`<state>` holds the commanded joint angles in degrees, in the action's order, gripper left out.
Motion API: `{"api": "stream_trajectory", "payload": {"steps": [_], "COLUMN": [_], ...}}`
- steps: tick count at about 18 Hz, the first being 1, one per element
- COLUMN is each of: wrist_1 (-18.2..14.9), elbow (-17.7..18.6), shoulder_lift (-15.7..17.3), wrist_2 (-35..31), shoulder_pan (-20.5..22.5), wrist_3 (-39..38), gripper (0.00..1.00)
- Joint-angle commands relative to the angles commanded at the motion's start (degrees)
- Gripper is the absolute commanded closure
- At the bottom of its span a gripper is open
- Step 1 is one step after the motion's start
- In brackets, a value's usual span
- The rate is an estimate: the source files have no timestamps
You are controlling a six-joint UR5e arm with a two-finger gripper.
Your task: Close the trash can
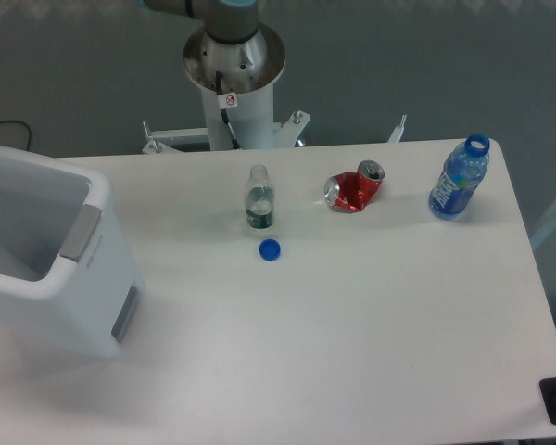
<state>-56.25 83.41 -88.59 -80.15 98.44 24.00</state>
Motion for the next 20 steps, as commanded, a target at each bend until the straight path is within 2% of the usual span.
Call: {"api": "stream_trajectory", "payload": {"steps": [6,14,20], "wrist_1": [0.00,0.00,-0.44], "elbow": [0.18,0.44,1.32], "shoulder_lift": [0.79,0.09,0.70], "wrist_2": [-3.61,-8.00,-8.01], "shoulder_pan": [0.17,0.35,3.69], "wrist_3": [-1.76,-2.55,-2.55], "gripper": [1.00,1.00,1.00]}}
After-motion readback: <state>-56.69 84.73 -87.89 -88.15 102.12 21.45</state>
